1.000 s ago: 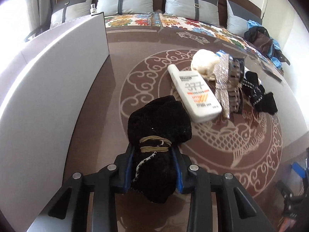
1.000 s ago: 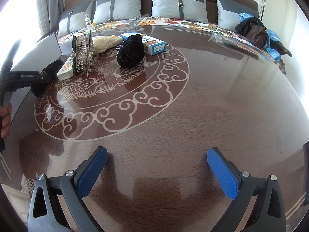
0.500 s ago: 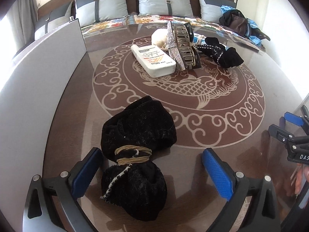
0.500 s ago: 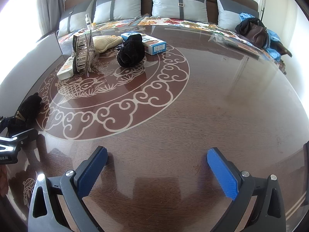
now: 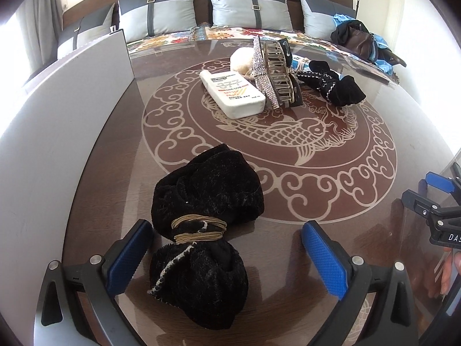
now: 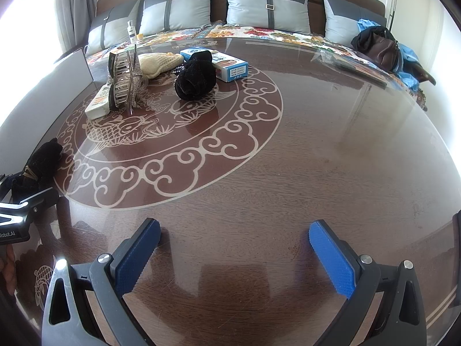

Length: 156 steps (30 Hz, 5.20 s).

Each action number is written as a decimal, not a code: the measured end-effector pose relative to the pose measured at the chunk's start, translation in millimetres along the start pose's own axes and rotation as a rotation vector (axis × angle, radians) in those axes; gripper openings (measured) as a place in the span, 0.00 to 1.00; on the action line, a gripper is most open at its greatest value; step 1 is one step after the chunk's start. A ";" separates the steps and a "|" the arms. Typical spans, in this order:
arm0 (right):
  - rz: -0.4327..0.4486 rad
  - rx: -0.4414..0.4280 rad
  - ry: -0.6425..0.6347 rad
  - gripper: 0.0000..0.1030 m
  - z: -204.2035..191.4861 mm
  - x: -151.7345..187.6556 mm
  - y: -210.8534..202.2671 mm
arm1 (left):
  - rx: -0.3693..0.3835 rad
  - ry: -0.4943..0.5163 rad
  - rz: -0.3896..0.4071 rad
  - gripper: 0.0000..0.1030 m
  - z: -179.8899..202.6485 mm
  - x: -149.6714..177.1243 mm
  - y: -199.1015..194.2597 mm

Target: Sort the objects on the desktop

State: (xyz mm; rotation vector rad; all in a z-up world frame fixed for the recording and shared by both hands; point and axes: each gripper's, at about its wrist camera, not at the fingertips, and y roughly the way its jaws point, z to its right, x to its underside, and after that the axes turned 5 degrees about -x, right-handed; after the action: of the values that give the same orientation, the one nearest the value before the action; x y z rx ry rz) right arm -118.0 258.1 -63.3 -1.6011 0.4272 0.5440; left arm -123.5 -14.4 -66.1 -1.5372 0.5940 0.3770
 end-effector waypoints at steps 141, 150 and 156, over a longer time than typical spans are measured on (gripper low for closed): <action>-0.257 -0.185 -0.268 0.32 -88.9 -66.6 -47.0 | 0.179 -0.071 -0.059 0.30 -57.2 -46.8 -97.6; -0.052 -0.471 -0.416 0.33 -273.2 -129.6 -119.7 | -0.025 -0.275 0.012 0.30 -240.7 -52.1 -165.9; -0.091 -0.581 -0.536 0.33 -404.6 -121.7 -104.2 | -0.126 -0.418 -0.162 0.31 -322.8 8.2 -126.3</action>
State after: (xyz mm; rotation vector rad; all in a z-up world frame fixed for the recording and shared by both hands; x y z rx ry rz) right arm -119.6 -138.7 115.5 -1.9156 -0.2314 1.0572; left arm -83.1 -337.6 52.7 -1.5544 0.1207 0.6002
